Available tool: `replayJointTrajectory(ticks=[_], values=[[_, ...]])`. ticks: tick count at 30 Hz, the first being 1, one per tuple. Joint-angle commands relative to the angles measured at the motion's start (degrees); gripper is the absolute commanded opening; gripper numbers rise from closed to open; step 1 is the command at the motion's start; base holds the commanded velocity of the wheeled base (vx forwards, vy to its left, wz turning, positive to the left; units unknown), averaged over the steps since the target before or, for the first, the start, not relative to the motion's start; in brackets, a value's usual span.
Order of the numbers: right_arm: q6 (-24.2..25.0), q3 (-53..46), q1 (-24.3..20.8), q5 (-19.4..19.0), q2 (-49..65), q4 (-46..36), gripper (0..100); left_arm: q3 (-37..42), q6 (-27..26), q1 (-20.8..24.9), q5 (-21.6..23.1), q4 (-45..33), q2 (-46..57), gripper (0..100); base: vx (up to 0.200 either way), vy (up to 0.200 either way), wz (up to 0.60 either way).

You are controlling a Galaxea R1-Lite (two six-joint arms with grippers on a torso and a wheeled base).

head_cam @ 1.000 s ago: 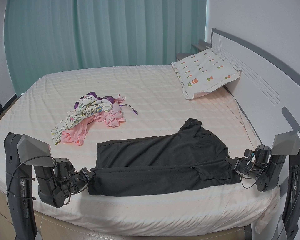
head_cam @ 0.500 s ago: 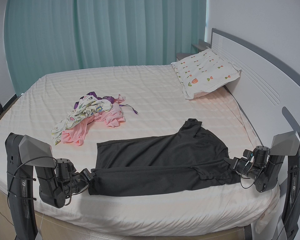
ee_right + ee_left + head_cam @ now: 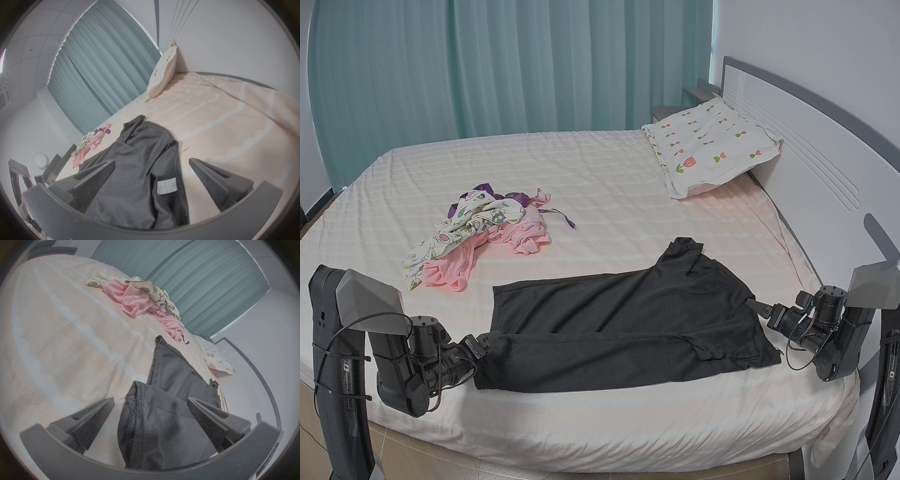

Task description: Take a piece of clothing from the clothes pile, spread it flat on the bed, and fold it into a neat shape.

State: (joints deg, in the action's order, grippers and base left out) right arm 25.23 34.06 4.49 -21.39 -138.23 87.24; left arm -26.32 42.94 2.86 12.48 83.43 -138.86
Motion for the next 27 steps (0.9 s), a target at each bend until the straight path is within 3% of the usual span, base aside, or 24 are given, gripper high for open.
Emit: replayJointTrajectory(ticks=[1, 6, 13, 18, 20, 21, 22, 24, 27], values=[[5.1, 0.5, 1.1, 0.9, 5.3, -0.7, 100, 2.4, 1.8, -1.4, 0.2, 2.1, 2.7, 100, 0.0, 0.0, 0.0], [7.7, 0.4, -0.4, 1.3, 8.2, -3.2, 100, 2.1, 7.6, -3.3, 1.2, 2.5, 5.8, 100, 0.0, 0.0, 0.0], [11.3, -2.3, -3.3, 10.0, 14.2, -6.6, 100, 2.4, 16.1, -5.7, 6.7, 2.5, 10.8, 100, 0.0, 0.0, 0.0], [23.5, -11.3, -10.6, 13.6, 20.4, -9.2, 100, 2.8, 23.9, -9.3, 15.4, 2.5, 13.3, 100, 0.0, 0.0, 0.0], [24.6, -12.0, -11.6, 14.6, 20.5, -10.2, 100, 2.8, 24.7, -9.6, 15.8, 2.5, 13.7, 100, 0.0, 0.0, 0.0], [28.3, -12.4, -15.4, 19.3, 20.3, -13.1, 100, 2.7, 26.5, -10.1, 16.8, 2.5, 14.1, 100, 0.0, 0.0, 0.0], [28.3, -12.4, -15.4, 19.3, 20.3, -13.1, 100, 2.7, 26.5, -10.1, 16.8, 2.5, 14.1, 100, 0.0, 0.0, 0.0], [34.9, -12.4, -19.7, 25.0, 19.8, -15.2, 100, 2.7, 26.6, -10.1, 17.9, 2.6, 13.7, 100, 0.0, 0.0, 0.0], [36.5, -12.4, -22.0, 26.0, 17.9, -16.0, 100, 2.4, 26.6, -10.1, 18.0, 2.6, 13.5, 100, 0.0, 0.0, 0.0]])
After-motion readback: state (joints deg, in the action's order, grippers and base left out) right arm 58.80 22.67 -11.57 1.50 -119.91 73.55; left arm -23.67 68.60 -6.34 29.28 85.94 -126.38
